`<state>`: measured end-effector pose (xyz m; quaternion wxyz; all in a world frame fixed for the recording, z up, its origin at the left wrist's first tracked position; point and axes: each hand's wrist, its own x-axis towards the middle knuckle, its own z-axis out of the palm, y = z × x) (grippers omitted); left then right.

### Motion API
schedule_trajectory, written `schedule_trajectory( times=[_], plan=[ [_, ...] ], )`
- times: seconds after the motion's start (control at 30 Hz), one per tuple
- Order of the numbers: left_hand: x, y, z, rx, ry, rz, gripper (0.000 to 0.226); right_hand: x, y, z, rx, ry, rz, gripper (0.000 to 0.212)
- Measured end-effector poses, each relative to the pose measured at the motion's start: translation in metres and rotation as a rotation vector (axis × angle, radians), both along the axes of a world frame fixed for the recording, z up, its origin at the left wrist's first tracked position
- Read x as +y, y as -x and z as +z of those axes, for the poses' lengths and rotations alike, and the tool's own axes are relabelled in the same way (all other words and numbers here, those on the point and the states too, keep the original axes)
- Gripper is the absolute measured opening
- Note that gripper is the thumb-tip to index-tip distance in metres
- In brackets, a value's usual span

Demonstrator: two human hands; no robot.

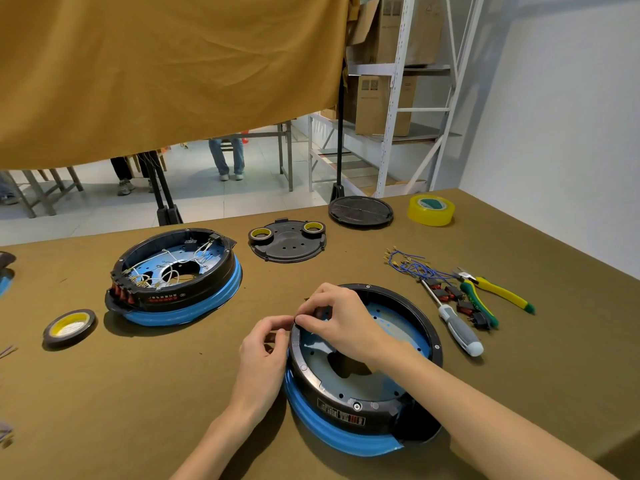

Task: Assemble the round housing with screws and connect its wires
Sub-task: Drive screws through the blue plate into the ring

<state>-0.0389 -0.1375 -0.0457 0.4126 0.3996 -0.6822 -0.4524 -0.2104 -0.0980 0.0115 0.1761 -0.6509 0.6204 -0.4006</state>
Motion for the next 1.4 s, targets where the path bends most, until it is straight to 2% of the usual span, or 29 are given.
schedule_trajectory(
  times=[0.1,0.17,0.27,0.37,0.43,0.5,0.57,0.63,0.7,0.77,0.9,1.0,1.1,1.17,1.23,1.3,1.37,1.4],
  plan=[
    [0.001,0.0,0.001,-0.01,0.023,0.005,0.023,0.003,0.001,0.001,-0.07,0.038,-0.008,0.017],
    [0.003,0.0,0.002,-0.004,0.045,0.009,0.023,0.005,0.003,0.001,-0.036,0.014,0.0,0.024],
    [0.005,0.0,0.003,-0.017,0.109,0.027,0.023,0.009,0.004,0.006,0.167,-0.024,0.032,0.037],
    [0.007,-0.002,0.006,-0.048,0.222,0.015,0.032,0.015,0.008,0.016,0.369,-0.014,0.036,0.038],
    [0.004,-0.008,0.007,-0.127,0.378,-0.036,0.038,0.022,0.019,0.026,0.358,0.027,-0.086,0.03],
    [-0.004,-0.016,0.008,-0.25,0.527,-0.076,0.036,0.031,0.036,0.032,0.379,0.059,-0.308,0.023],
    [-0.011,-0.022,0.011,-0.351,0.644,-0.104,0.035,0.043,0.052,0.034,0.512,-0.089,-0.527,0.028],
    [-0.013,-0.024,0.014,-0.395,0.671,-0.13,0.039,0.056,0.061,0.032,0.66,-0.392,-0.603,0.04],
    [-0.01,-0.023,0.015,-0.383,0.649,-0.137,0.038,0.066,0.063,0.025,0.717,-0.558,-0.57,0.029],
    [-0.005,-0.024,0.015,-0.352,0.638,-0.126,0.033,0.068,0.068,0.023,0.764,-0.557,-0.55,0.016],
    [0.003,-0.026,0.016,-0.264,0.676,-0.138,0.018,0.045,0.085,0.034,0.606,-0.326,-0.546,0.018],
    [0.011,-0.023,0.015,-0.2,0.728,-0.193,0.013,0.019,0.097,0.05,0.401,-0.234,-0.423,0.023],
    [0.015,-0.019,0.014,-0.209,0.758,-0.264,0.017,0.006,0.099,0.054,0.316,-0.369,-0.237,0.033],
    [0.015,-0.017,0.013,-0.219,0.751,-0.302,0.021,0.009,0.098,0.049,0.371,-0.424,-0.189,0.04],
    [0.014,-0.016,0.012,-0.229,0.755,-0.333,0.022,0.022,0.092,0.045,0.422,-0.317,-0.215,0.043],
    [0.014,-0.013,0.011,-0.235,0.777,-0.349,0.021,0.047,0.079,0.046,0.333,-0.242,-0.129,0.046],
    [0.019,-0.005,0.01,-0.221,0.795,-0.351,0.021,0.074,0.064,0.05,0.252,-0.381,0.065,0.047],
    [0.024,0.001,0.01,-0.211,0.805,-0.34,0.022,0.084,0.058,0.051,0.275,-0.472,0.144,0.044]
  ],
)
